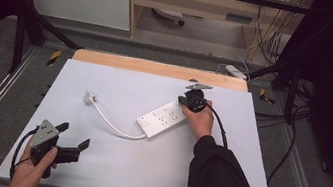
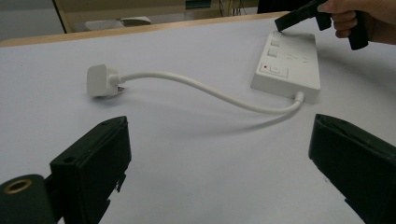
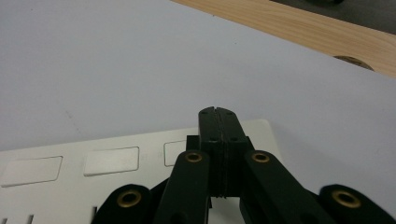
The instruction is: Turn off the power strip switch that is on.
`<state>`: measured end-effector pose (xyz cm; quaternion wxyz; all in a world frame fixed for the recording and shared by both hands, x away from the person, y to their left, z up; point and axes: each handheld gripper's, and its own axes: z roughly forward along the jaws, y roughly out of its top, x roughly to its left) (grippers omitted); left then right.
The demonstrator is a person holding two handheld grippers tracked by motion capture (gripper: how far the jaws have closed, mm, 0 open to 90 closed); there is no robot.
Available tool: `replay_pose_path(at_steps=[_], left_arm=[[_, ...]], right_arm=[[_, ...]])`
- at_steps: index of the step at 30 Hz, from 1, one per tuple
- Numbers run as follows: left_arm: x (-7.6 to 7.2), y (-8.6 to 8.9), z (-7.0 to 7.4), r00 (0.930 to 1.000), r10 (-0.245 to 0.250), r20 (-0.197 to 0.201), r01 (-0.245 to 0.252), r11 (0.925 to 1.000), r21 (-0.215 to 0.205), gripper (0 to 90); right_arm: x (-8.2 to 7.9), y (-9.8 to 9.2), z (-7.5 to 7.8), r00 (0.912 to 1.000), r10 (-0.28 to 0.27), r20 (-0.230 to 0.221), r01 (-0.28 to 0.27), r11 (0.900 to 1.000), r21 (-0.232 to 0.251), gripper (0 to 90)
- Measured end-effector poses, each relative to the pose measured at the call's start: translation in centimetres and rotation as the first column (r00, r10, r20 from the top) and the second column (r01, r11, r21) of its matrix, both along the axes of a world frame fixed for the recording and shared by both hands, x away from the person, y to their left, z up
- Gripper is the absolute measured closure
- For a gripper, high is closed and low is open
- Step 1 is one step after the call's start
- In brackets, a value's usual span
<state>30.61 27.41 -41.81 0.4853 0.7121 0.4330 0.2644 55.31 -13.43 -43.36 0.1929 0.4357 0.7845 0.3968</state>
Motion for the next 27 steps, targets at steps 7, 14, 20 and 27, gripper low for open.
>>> replay_pose_path(at_steps=[7, 14, 20, 27], left_arm=[[0.0, 0.0, 0.0, 1.0, 0.0, 0.0, 0.0, 1.0, 0.001, 5.6], [0.0, 0.0, 0.0, 1.0, 0.0, -0.002, 0.0, 1.0, 0.001, 5.6], [0.0, 0.1, 0.0, 1.0, 0.003, -0.003, -0.003, 1.0, 0.002, 5.6], [0.0, 0.1, 0.0, 1.0, 0.003, -0.004, -0.003, 1.0, 0.003, 5.6]], right_arm=[[-0.1, 0.0, -0.2, 1.0, -0.002, 0.009, 0.002, 1.0, 0.001, 90.0], [-0.1, -0.2, -0.3, 1.0, 0.001, 0.001, -0.001, 1.0, -0.003, 90.0], [-0.2, -0.5, -0.1, 0.9999, -0.004, 0.015, 0.004, 1.0, 0.006, 90.0], [-0.5, -0.3, 0.8, 0.999, 0.005, 0.045, -0.006, 0.999, 0.032, 90.0]])
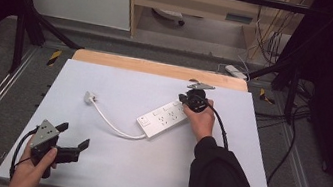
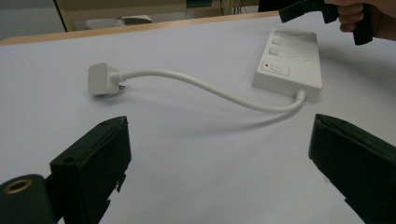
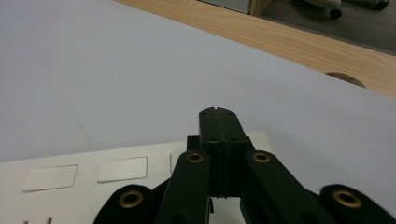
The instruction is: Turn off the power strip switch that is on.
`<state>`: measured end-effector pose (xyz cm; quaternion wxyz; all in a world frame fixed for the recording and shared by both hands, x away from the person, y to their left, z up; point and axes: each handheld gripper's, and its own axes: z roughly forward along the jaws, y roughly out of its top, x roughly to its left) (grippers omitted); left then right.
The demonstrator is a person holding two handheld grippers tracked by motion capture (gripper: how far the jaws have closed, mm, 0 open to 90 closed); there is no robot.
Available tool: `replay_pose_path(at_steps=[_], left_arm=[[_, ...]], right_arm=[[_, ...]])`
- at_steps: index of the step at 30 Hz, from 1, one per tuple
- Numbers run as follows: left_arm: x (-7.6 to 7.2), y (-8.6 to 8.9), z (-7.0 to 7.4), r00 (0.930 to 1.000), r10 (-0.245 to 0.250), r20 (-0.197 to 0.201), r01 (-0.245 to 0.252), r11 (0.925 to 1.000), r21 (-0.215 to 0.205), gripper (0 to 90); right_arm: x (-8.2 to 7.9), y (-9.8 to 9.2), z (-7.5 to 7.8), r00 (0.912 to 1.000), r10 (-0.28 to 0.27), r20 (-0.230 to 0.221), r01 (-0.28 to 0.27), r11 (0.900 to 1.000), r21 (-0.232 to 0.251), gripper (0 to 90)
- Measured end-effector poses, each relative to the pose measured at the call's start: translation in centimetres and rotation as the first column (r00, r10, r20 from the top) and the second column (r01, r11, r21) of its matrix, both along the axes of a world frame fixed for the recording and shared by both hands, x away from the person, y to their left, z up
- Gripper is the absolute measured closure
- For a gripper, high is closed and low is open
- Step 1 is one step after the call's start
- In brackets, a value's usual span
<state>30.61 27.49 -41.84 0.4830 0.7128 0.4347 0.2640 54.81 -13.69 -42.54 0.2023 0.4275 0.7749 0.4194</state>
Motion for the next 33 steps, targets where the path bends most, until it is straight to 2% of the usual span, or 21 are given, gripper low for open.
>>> replay_pose_path(at_steps=[12, 24, 29, 33], left_arm=[[0.0, 0.0, 0.0, 1.0, 0.003, -0.001, -0.003, 1.0, 0.0, 5.6], [0.0, 0.0, -0.1, 1.0, 0.003, -0.003, -0.003, 1.0, 0.005, 5.6], [0.0, 0.0, -0.1, 1.0, 0.005, -0.004, -0.005, 1.0, 0.007, 5.6], [0.0, 0.0, -0.1, 1.0, 0.004, -0.005, -0.004, 1.0, 0.009, 5.6]], right_arm=[[-0.7, -0.9, 1.3, 0.9999, 0.014, 0.007, -0.014, 1.0, -0.005, 90.0], [-1.7, -1.5, 3.3, 0.9995, 0.027, 0.019, -0.027, 0.999, 0.021, 89.7], [-2.2, -1.8, 4.1, 0.999, 0.04, 0.02, -0.042, 0.997, 0.058, 85.6], [-2.7, -1.7, 4.7, 0.9985, 0.05, 0.022, -0.051, 0.996, 0.072, 75.4]])
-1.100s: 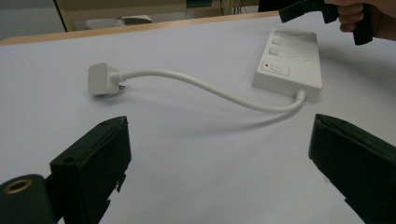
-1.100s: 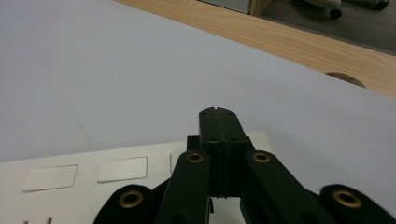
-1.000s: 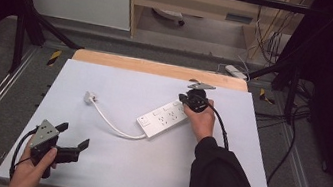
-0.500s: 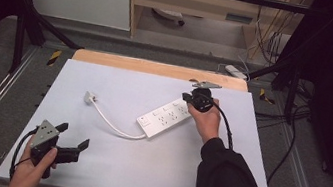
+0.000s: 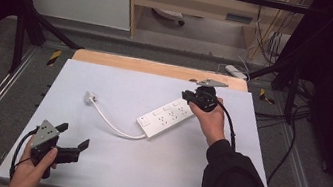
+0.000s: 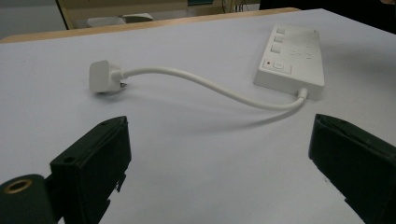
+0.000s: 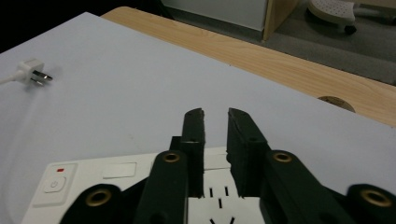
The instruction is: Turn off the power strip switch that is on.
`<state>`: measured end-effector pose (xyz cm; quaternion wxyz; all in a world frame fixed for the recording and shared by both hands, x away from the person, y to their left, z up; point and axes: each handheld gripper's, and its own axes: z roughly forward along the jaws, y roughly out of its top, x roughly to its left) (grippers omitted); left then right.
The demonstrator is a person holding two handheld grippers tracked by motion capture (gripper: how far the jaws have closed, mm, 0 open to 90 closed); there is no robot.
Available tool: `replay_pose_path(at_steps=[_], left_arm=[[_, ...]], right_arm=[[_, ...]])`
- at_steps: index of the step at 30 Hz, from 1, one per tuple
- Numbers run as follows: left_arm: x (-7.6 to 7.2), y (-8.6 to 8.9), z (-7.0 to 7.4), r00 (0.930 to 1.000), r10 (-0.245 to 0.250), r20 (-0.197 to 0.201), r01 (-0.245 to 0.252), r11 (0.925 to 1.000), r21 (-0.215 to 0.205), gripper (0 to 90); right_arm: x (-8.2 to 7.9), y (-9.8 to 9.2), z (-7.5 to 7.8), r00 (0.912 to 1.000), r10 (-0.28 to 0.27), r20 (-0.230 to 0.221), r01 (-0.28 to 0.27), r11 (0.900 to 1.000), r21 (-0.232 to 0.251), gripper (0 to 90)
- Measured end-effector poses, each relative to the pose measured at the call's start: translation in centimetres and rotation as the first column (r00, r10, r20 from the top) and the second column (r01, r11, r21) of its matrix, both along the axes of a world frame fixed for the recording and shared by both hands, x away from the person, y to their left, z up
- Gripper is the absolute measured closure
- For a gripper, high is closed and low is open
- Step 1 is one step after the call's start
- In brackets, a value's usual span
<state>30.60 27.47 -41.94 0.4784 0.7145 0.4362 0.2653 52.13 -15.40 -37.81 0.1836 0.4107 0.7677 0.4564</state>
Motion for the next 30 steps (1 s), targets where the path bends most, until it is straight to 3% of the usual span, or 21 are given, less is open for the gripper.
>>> replay_pose_path(at_steps=[4, 8, 13, 21, 30], left_arm=[[0.0, 0.0, 0.0, 1.0, -0.002, 0.0, 0.002, 1.0, 0.001, 5.6], [0.0, 0.0, 0.0, 1.0, -0.001, 0.001, 0.001, 1.0, 0.001, 5.6], [0.0, 0.0, 0.0, 1.0, -0.001, 0.002, 0.001, 1.0, 0.0, 5.6], [0.0, 0.0, 0.0, 1.0, 0.002, 0.0, -0.002, 1.0, 0.002, 5.6], [0.0, 0.0, 0.0, 1.0, 0.002, 0.0, -0.002, 1.0, 0.005, 5.6]], right_arm=[[-0.4, 0.1, 0.6, 0.9996, 0.027, 0.001, -0.027, 1.0, 0.013, 59.2], [-0.7, 0.0, 0.9, 0.9998, 0.01, -0.018, -0.01, 1.0, -0.01, 40.6], [-1.3, -0.6, 1.6, 1.0, -0.007, -0.003, 0.007, 1.0, -0.018, 28.4], [-2.2, -1.6, 3.0, 0.9987, -0.04, 0.032, 0.041, 0.999, -0.029, 14.6], [-3.4, -3.0, 3.9, 0.9976, -0.052, 0.045, 0.051, 0.998, 0.023, 5.8]])
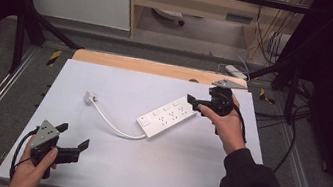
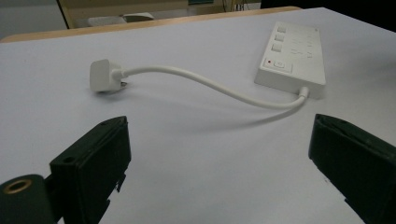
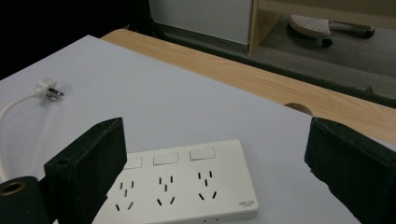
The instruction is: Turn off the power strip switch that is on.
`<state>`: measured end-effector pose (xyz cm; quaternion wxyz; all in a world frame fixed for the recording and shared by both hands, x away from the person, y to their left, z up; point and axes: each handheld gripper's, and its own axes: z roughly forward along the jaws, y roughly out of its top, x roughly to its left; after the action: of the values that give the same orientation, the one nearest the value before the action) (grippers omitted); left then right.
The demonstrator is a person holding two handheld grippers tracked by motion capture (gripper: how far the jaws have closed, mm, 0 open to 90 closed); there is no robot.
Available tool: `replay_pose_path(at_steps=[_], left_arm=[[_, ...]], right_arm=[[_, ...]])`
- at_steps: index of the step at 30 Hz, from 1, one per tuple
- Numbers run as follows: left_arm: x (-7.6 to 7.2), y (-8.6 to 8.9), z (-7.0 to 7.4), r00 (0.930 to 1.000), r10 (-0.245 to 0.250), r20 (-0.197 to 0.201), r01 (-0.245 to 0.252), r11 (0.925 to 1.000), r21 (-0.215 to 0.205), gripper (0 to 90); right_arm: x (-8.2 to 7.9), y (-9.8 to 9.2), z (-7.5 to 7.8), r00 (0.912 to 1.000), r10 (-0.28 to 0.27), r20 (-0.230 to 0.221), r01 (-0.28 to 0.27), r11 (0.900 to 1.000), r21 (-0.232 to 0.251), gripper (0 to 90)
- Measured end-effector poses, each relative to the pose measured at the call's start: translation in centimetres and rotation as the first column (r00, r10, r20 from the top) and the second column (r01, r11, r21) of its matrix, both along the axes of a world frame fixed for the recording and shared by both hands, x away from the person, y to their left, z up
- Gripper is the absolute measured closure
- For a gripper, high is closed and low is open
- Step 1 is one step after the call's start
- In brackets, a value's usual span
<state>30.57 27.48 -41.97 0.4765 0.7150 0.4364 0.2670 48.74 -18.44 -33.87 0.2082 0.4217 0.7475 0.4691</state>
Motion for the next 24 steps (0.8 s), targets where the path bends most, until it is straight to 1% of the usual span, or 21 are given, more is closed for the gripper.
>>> replay_pose_path(at_steps=[3, 4, 6, 7, 10, 13, 15, 18, 21, 24], left_arm=[[0.0, 0.0, 0.0, 1.0, -0.001, 0.0, 0.001, 1.0, -0.002, 5.5], [0.0, 0.0, 0.0, 1.0, -0.001, 0.0, 0.001, 1.0, -0.002, 5.6], [0.0, 0.0, 0.0, 1.0, -0.001, 0.0, 0.001, 1.0, -0.002, 5.5], [0.0, 0.0, 0.0, 1.0, -0.001, 0.0, 0.001, 1.0, -0.002, 5.6], [0.0, 0.0, 0.0, 1.0, 0.0, 0.0, 0.0, 1.0, -0.004, 5.5], [0.0, 0.0, 0.0, 1.0, 0.001, -0.001, -0.001, 1.0, -0.004, 5.5], [0.0, 0.0, 0.0, 1.0, 0.002, -0.001, -0.002, 1.0, -0.005, 5.5], [0.0, 0.0, 0.0, 1.0, 0.005, -0.001, -0.005, 1.0, -0.002, 5.5], [0.0, 0.0, 0.0, 1.0, 0.003, 0.0, -0.003, 1.0, -0.002, 5.5], [0.0, 0.0, -0.1, 1.0, 0.004, -0.002, -0.004, 1.0, -0.002, 5.5]], right_arm=[[-0.6, -0.5, 0.1, 0.9999, 0.002, 0.012, -0.002, 1.0, -0.013, 4.3], [-0.7, -0.6, 0.2, 1.0, -0.003, 0.009, 0.003, 1.0, -0.024, 4.3], [-1.2, -0.8, 0.2, 0.9995, -0.018, 0.027, 0.02, 0.998, -0.056, 5.1], [-1.4, -1.0, 0.2, 0.9991, -0.025, 0.034, 0.027, 0.998, -0.061, 5.1], [-2.0, -1.5, 0.3, 0.9987, -0.018, 0.048, 0.02, 0.999, -0.047, 4.8], [-2.6, -2.2, 0.5, 0.9979, -0.024, 0.06, 0.026, 0.999, -0.029, 4.5], [-3.0, -2.8, 0.8, 0.9971, -0.027, 0.071, 0.03, 0.999, -0.032, 4.5], [-3.8, -3.5, 1.1, 0.9923, -0.033, 0.119, 0.037, 0.999, -0.03, 5.6], [-4.5, -4.1, 1.2, 0.9889, -0.036, 0.144, 0.04, 0.999, -0.027, 5.6], [-5.2, -4.7, 1.3, 0.9836, -0.041, 0.175, 0.045, 0.999, -0.019, 5.3]])
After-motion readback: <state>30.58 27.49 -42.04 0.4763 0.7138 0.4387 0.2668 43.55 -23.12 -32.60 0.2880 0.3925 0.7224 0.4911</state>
